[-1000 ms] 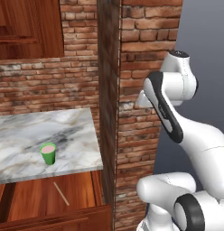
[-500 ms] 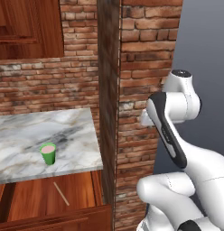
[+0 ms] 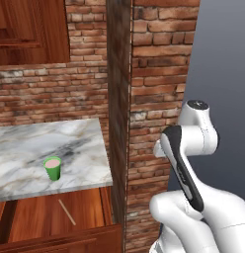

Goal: Pick up the straw from the left drawer and put it inside the smoothie cup.

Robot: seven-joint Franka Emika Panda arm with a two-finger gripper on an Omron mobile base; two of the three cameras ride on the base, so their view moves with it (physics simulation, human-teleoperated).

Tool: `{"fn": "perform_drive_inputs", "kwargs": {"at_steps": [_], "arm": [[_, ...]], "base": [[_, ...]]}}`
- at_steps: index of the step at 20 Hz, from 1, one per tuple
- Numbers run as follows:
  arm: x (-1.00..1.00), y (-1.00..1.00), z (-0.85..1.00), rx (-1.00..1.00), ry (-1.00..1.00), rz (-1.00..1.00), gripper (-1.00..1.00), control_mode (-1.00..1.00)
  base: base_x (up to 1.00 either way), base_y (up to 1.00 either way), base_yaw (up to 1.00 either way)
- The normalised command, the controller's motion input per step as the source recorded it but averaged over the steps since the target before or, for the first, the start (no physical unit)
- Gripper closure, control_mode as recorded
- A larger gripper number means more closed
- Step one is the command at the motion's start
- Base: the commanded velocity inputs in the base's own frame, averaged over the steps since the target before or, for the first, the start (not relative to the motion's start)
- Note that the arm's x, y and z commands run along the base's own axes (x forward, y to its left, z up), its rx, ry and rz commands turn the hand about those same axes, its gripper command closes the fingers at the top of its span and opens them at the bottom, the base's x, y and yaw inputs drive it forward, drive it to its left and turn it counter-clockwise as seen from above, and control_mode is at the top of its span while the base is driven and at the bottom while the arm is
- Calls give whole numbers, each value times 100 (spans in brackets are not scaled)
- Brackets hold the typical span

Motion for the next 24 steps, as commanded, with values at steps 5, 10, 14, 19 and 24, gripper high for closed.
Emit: {"fn": "perform_drive_inputs", "kwargs": {"at_steps": [5, 10, 14, 19, 24], "arm": [[-26, 0, -2, 0, 3, 0, -100, 100], [0, 0, 0, 0, 0, 0, -100, 100], [0, 0, 0, 0, 0, 0, -100, 100], [0, 0, 0, 0, 0, 0, -100, 100], [0, 0, 0, 0, 0, 0, -100, 100]], "base": [[-13, 0, 0], [-36, 0, 0], [-68, 0, 0], [-89, 0, 0], [-58, 26, 0]]}}
